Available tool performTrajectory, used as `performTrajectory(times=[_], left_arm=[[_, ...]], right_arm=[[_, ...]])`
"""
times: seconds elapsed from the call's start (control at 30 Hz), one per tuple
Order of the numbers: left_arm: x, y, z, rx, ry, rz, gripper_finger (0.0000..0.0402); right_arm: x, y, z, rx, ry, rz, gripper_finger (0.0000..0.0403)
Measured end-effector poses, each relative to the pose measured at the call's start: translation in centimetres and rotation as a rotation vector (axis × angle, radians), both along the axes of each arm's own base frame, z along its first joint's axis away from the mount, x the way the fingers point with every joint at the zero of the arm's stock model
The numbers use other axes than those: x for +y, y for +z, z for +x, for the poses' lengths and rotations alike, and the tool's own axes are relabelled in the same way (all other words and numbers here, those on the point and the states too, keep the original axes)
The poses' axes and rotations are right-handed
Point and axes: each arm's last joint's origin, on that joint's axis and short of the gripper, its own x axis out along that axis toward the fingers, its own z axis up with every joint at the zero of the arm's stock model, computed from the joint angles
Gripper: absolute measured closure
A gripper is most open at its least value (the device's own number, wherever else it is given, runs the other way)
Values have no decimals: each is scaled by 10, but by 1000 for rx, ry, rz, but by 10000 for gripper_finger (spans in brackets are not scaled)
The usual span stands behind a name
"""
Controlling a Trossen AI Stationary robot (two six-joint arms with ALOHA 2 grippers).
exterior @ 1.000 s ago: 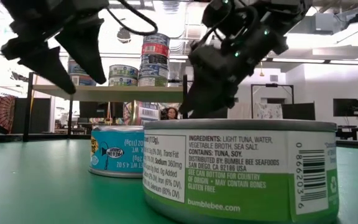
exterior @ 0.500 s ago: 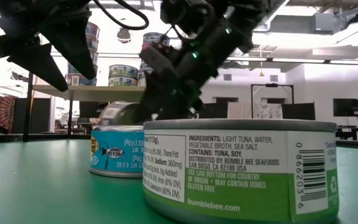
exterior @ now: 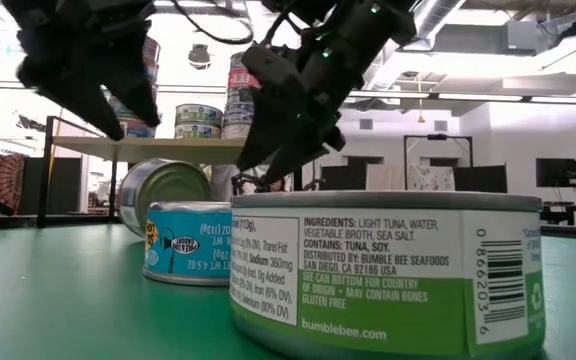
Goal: Stack canned seafood by type on shelf
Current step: Stack the blue and pink tuna can on top of the blue and pink tuna cans on the shelf
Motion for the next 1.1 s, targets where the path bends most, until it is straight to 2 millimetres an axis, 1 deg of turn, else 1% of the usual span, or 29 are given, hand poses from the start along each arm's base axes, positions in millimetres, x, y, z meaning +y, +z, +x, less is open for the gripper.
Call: performTrajectory(times=[0.1,0.2,0.37,0.47,0.6,0.73,0.83,0.9,1.0,1.1], left_arm=[[3,0,5,2,-21,8,43],[12,-1,6,38,4,27,37],[23,-2,14,76,-15,0,27],[29,-10,20,61,-39,-15,24],[37,-22,17,69,9,-25,24],[38,-30,18,81,-48,-36,25],[39,-38,19,85,-108,-54,36],[40,-42,19,68,-118,-57,50],[41,-46,18,51,-105,-39,81],[43,-49,17,43,-85,-9,121]], right_arm=[[-6,7,-5,17,-13,-2,113],[-11,14,-8,19,-8,-14,113],[-13,29,-14,-1,12,-29,113],[-15,35,-17,-4,22,-41,113],[-18,40,-23,26,24,-48,113],[-18,45,-27,41,44,-63,113],[-18,48,-30,43,55,-71,113],[-18,49,-30,38,59,-74,113],[-18,49,-32,57,61,-77,113],[-16,50,-32,56,68,-77,113]])
